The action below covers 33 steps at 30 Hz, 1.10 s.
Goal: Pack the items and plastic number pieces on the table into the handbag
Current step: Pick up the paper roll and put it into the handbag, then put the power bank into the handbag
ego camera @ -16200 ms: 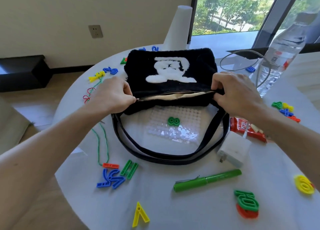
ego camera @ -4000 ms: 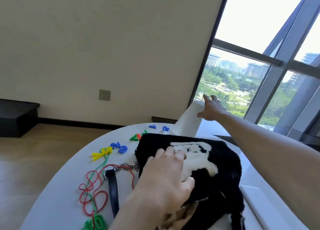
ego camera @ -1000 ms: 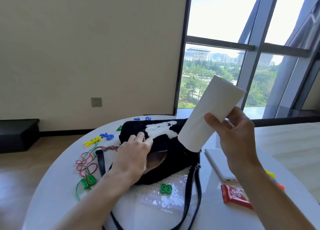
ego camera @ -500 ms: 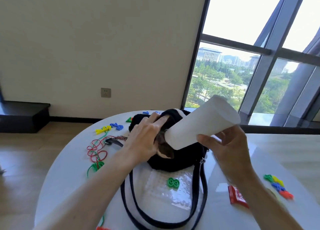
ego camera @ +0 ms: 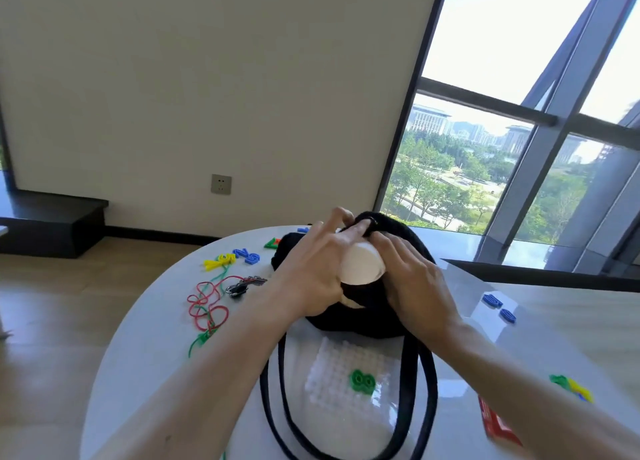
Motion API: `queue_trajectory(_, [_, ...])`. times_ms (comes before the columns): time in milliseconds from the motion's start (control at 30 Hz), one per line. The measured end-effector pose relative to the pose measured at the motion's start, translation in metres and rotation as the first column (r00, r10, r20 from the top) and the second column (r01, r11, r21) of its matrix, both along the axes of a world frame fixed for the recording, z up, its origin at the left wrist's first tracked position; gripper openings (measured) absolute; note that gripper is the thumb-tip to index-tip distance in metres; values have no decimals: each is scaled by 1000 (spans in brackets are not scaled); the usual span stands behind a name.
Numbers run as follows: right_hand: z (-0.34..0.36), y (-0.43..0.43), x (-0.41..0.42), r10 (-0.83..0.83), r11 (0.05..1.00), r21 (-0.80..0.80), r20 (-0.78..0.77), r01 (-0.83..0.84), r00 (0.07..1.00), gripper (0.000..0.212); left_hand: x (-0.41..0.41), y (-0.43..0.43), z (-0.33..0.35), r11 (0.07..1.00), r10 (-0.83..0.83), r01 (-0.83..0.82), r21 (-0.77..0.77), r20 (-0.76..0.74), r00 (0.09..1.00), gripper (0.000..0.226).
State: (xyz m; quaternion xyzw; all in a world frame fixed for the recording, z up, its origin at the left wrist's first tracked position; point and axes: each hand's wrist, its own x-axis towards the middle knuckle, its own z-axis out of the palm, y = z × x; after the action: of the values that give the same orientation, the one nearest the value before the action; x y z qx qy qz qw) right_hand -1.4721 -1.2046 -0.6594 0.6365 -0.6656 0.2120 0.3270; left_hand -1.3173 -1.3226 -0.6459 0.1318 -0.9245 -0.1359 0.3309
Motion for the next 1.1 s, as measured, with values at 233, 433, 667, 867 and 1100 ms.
queue_trajectory(233, [5, -48, 7, -461, 763, 219, -473, 608, 751, 17, -9, 13, 17, 998, 24, -30, -50, -113, 993, 79])
queue_trajectory(433, [4, -73, 6, -487, 641, 272, -580, 718, 654, 36, 2, 16, 11, 1000, 21, -19, 15, -156, 988, 40])
queue_trajectory(667, [-1, -72, 19, -396, 656, 396, -545, 643, 739, 34, 2, 8, -8, 993, 98, -93, 72, -79, 992, 29])
queue_trajectory(867, [13, -19, 24, -270, 850, 497, 131, 173, 954, 11, 6, 6, -14, 986, 150, -156, 54, 104, 983, 46])
queue_trajectory(1100, [23, 81, -50, -505, 863, 336, 591, 377, 629, 16, 7, 13, -20, 990, 131, -139, 30, 181, 975, 28])
